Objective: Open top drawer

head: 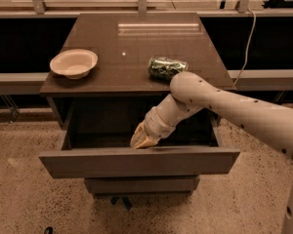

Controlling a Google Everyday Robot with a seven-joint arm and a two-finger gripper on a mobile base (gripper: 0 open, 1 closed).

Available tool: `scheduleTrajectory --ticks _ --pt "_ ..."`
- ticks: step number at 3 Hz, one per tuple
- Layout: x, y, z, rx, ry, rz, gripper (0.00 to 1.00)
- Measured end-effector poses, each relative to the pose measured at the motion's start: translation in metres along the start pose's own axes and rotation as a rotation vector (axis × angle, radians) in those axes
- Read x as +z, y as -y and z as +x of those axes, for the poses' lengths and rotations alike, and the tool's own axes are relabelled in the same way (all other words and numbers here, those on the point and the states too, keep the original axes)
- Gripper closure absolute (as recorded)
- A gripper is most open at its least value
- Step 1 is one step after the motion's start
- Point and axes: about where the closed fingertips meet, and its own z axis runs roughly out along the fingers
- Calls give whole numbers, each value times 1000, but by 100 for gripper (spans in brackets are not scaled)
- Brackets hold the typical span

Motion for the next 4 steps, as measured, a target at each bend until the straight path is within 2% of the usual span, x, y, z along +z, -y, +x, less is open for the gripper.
scheduleTrajectory --ticks 1,2,3,4 --pt "0 -16 -11 5 41 -61 100" --pt "2 -46 -7 103 87 -90 100" --pt "1 -51 -6 112 85 -92 100" --pt "-7 -74 -4 155 68 -102 100"
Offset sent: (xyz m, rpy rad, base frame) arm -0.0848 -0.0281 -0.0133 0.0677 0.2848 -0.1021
